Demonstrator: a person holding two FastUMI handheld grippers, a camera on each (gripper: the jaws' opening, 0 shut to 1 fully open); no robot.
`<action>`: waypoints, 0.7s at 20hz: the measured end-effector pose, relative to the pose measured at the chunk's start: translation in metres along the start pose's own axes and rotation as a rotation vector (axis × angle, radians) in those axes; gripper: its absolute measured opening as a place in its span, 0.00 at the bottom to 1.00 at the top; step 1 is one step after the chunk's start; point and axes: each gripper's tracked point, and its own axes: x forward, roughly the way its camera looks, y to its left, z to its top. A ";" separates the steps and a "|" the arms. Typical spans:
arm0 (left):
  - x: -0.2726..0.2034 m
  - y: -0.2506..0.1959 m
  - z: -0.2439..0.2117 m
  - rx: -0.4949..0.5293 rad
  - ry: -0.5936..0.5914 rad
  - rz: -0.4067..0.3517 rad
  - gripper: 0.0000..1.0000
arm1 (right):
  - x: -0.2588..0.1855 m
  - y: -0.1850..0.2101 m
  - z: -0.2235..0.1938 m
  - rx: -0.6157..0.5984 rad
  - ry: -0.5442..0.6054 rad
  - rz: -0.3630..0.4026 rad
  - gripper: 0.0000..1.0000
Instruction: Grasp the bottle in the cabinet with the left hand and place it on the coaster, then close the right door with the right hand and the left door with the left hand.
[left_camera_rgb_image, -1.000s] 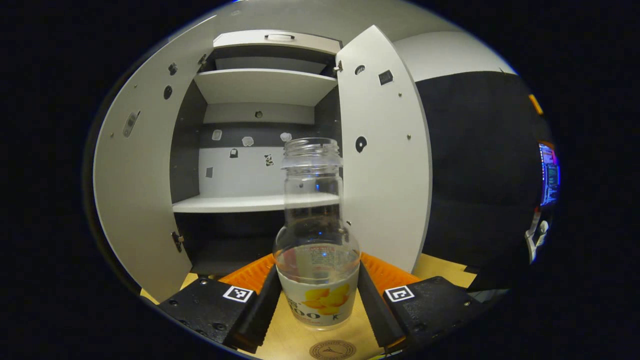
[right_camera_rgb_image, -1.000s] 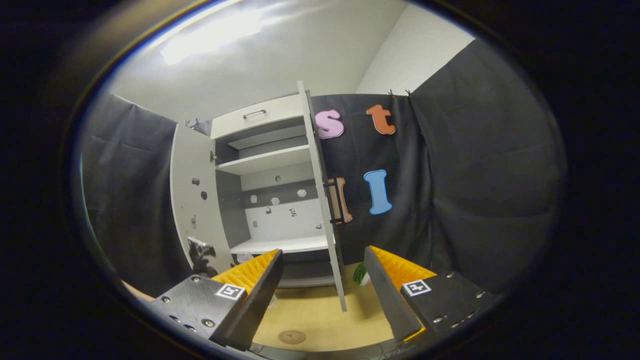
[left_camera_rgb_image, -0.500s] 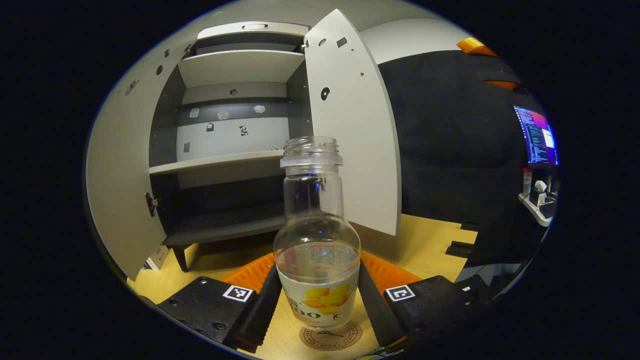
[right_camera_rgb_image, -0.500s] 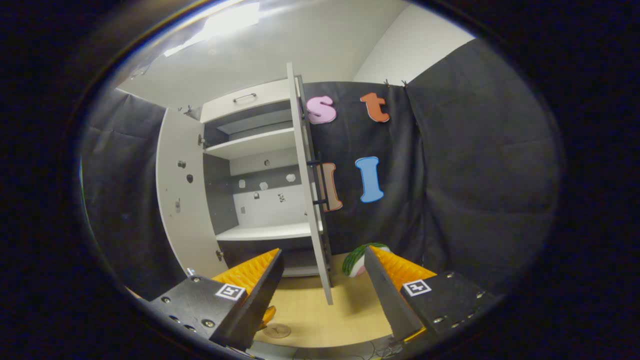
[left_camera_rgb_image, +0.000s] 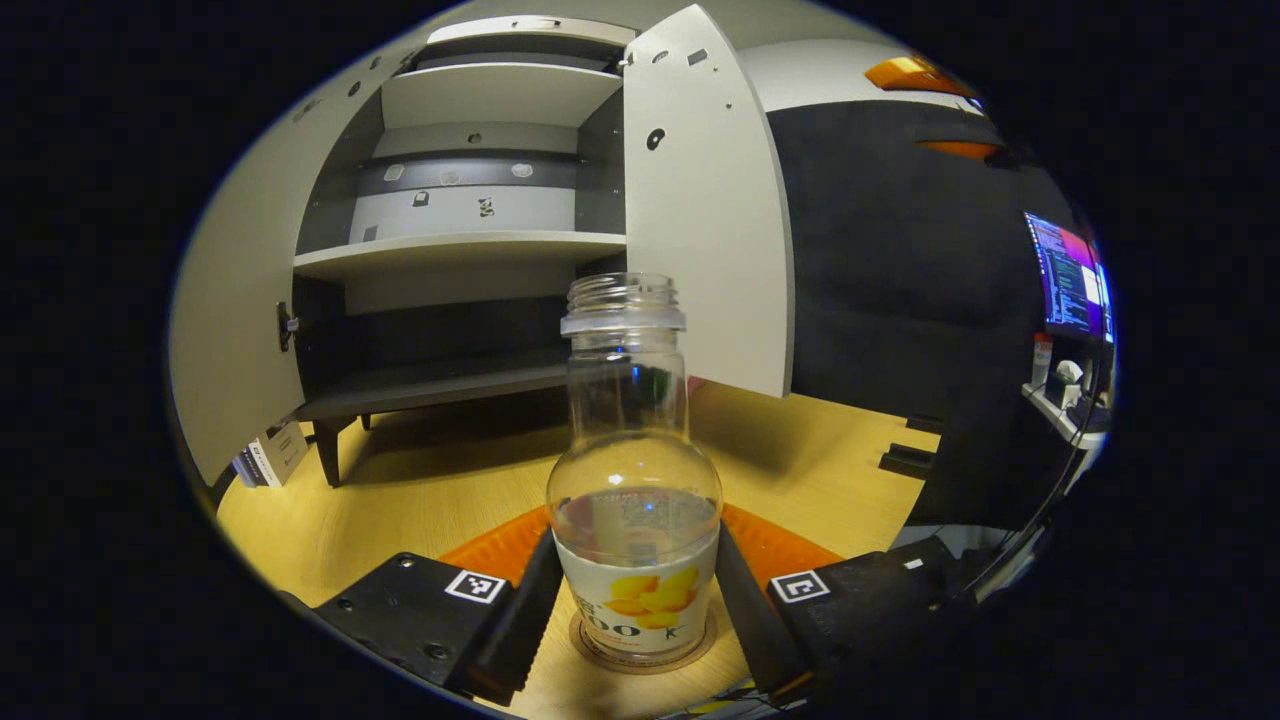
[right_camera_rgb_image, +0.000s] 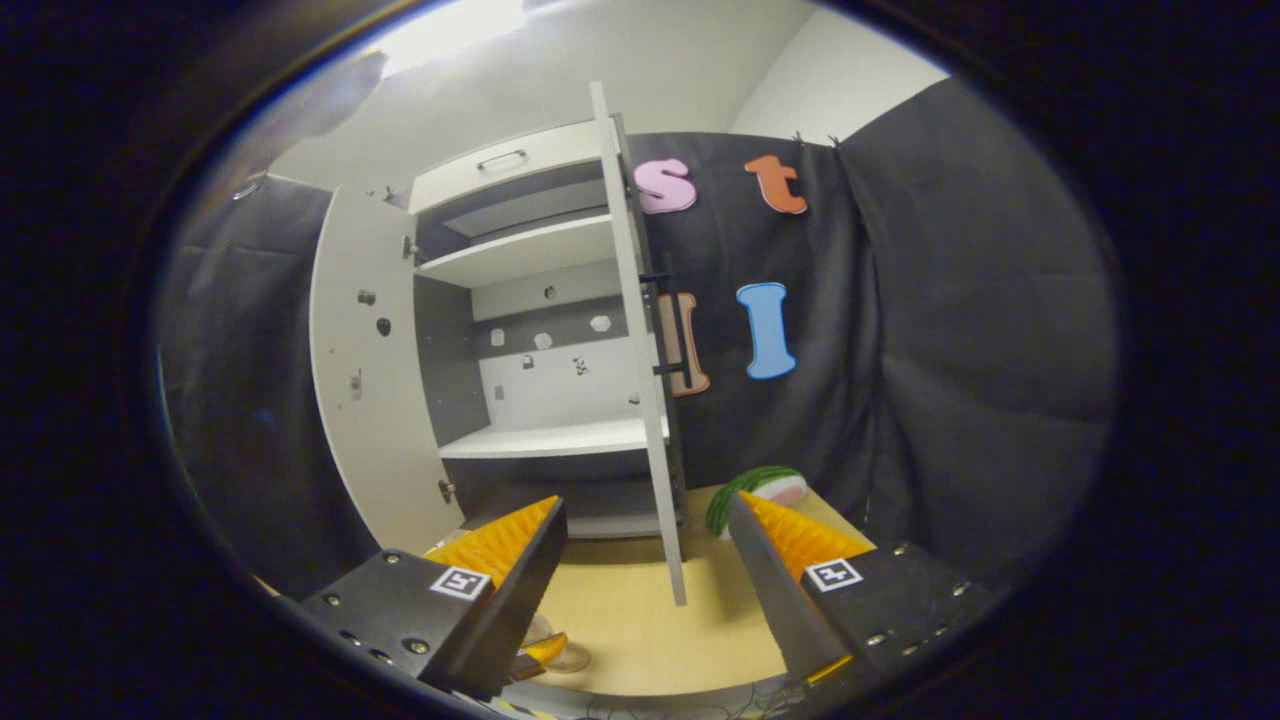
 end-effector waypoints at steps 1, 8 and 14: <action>0.002 0.003 -0.004 -0.001 0.005 -0.001 0.82 | 0.005 0.003 -0.001 -0.006 -0.001 0.010 0.99; 0.005 0.012 -0.025 0.003 0.043 -0.010 0.83 | 0.025 0.010 0.006 -0.042 -0.008 0.036 0.99; -0.008 0.015 -0.009 0.095 0.095 -0.011 0.99 | 0.023 0.015 0.019 0.004 -0.026 0.032 0.99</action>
